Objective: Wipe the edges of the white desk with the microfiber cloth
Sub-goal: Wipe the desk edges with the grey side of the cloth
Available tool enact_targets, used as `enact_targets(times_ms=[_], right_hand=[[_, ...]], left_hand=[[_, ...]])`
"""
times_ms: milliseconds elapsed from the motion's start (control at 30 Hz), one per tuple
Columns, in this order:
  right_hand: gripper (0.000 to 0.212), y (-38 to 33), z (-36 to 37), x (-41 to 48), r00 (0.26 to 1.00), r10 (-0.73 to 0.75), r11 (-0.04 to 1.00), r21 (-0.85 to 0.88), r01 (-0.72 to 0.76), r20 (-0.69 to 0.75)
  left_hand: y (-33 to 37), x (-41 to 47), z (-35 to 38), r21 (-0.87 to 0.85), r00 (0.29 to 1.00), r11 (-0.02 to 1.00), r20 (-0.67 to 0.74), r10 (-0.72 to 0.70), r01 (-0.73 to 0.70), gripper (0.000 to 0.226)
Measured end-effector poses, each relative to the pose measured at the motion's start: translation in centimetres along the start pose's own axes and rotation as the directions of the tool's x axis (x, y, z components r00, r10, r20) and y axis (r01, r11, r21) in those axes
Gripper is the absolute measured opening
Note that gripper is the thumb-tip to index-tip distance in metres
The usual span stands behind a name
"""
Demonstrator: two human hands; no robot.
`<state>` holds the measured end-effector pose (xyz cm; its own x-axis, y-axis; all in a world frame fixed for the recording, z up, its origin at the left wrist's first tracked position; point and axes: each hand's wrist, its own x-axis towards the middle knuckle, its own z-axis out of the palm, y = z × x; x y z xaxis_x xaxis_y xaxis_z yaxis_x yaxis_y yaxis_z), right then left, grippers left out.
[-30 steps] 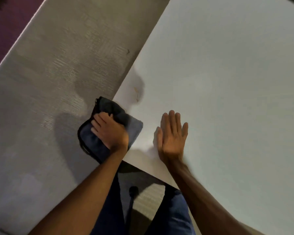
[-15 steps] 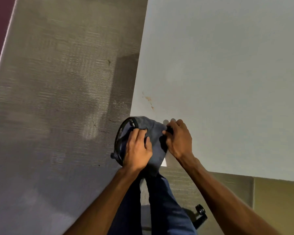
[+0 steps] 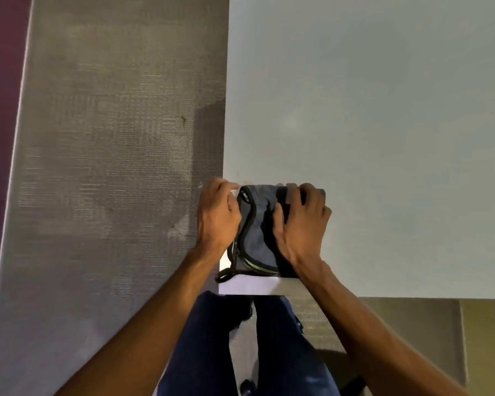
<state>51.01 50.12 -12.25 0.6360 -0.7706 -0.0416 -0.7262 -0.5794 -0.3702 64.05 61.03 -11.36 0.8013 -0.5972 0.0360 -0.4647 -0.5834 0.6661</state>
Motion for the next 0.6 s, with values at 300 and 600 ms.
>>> enact_targets(times_ms=[300, 600], right_hand=[[0.067, -3.4, 5.9, -2.4, 0.991, 0.059, 0.988, -0.149, -0.041, 0.12], [0.06, -6.1, 8.2, -3.5, 0.975, 0.138, 0.987, -0.061, -0.151, -0.177]], left_hand=[[-2.8, 10.5, -0.1, 0.091, 0.867, 0.922, 0.384, 0.316, -0.376, 0.04], [-5.4, 20.5, 4.1, 0.057, 0.311, 0.415, 0.756, 0.576, -0.908, 0.06]])
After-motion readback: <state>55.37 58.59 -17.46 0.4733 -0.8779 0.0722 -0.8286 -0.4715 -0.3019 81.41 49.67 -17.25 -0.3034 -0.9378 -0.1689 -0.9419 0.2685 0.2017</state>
